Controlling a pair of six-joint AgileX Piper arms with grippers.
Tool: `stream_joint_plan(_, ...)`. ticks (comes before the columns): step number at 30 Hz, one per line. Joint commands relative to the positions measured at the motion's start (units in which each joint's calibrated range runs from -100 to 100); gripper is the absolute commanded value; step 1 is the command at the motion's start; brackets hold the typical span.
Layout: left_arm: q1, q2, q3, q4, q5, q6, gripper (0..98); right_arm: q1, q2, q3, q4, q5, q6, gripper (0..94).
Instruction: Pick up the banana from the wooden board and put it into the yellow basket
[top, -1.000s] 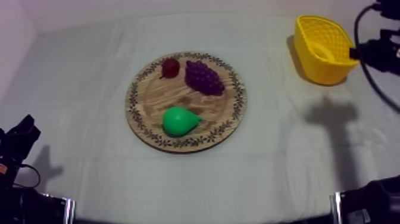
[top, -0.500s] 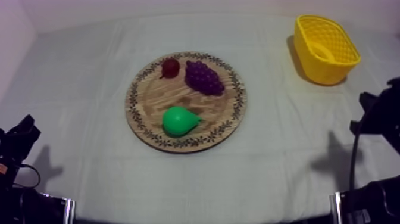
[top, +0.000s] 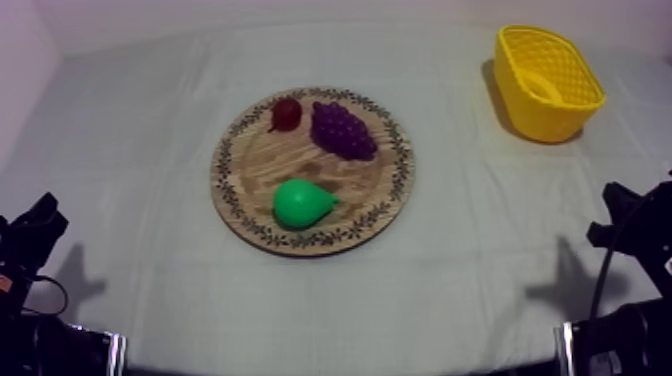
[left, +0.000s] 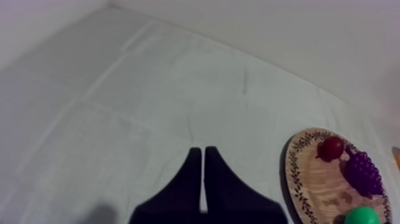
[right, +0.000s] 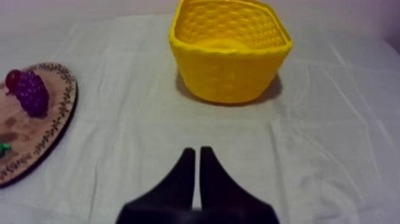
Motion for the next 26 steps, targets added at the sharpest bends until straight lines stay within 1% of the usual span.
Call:
stream_joint_plan(1, -0.01, -0.05, -0.01, -0.03, 0.0, 0.0, 0.1, 0.13, -0.19, -0.08, -0.02, 0.32, -0.78, 0.6)
stream_joint_plan(7, -0.01, -0.05, -0.01, -0.03, 0.0, 0.0, 0.1, 0.23, -0.44, -0.09, -0.01, 0.62, 5.39, 0.5)
stream_joint_plan(10, -0.01, -0.05, -0.01, -0.03, 0.0, 0.01, 0.1, 0.24, -0.47, -0.09, -0.01, 0.65, 7.38, 0.5)
stream_joint_plan(13, -0.01, -0.05, -0.01, -0.03, 0.0, 0.02, 0.1, 0.24, -0.47, -0.09, -0.01, 0.66, 7.96, 0.5)
stream_joint_plan(26, -0.01, -0.05, -0.01, -0.03, 0.0, 0.01, 0.1, 0.24, -0.48, -0.09, -0.01, 0.66, 8.0, 0.5)
